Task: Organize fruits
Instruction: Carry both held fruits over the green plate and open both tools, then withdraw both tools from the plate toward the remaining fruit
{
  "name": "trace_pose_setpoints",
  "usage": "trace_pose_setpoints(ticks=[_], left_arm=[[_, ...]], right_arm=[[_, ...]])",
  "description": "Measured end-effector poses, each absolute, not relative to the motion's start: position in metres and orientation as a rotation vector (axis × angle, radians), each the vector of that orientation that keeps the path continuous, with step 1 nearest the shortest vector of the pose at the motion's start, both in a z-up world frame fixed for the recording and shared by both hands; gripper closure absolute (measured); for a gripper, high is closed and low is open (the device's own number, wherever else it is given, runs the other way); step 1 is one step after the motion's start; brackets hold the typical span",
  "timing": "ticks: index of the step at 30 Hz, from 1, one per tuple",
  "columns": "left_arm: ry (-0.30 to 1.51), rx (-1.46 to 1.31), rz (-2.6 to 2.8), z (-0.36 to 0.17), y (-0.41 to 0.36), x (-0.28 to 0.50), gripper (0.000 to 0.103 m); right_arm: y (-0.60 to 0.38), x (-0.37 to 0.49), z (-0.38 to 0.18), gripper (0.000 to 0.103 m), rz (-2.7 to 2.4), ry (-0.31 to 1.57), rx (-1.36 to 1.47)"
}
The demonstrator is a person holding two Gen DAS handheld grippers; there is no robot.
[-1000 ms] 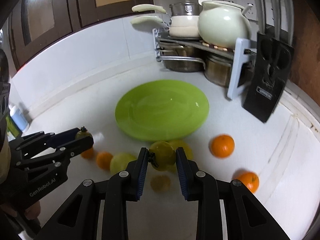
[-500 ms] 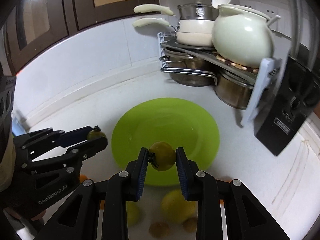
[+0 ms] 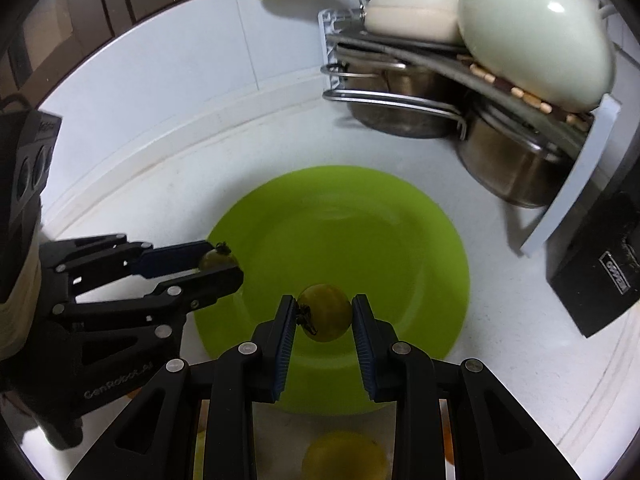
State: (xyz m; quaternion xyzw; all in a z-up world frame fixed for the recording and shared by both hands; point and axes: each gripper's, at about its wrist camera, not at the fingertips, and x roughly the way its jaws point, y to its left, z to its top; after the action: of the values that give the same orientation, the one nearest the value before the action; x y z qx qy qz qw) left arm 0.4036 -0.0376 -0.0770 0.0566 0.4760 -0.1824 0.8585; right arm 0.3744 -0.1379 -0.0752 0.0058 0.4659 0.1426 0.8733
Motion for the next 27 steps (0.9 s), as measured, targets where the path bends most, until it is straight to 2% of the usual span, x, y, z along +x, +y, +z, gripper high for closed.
trace_pose_setpoints(ticks=[10, 13, 16, 25, 27], left_arm=[[1.022, 0.143, -0.387, -0.084, -0.042, 0.412, 0.074], [1.026, 0.139, -0.387, -0.083, -0.042, 0.413, 0.068], [1.023, 0.118, -0.391, -0.079, -0.038, 0.409, 0.065], [0.908, 0.101, -0.353, -0.043, -0.023, 0.375, 0.051], [0.875, 0.096, -0.346, -0.032, -0.019, 0.364, 0.044]], right_arm=[[-0.141, 0.385, -0.081, 0.073, 0.293, 0.995, 0.031], [-0.142, 0.385, -0.080, 0.072, 0.289, 0.989, 0.029], [-0.145, 0.382, -0.077, 0.064, 0.272, 0.979, 0.034], [-0.146, 0.346, -0.048, 0.064, 0.248, 0.885, 0.013], [-0.145, 0.336, -0.040, 0.060, 0.244, 0.856, 0.009]])
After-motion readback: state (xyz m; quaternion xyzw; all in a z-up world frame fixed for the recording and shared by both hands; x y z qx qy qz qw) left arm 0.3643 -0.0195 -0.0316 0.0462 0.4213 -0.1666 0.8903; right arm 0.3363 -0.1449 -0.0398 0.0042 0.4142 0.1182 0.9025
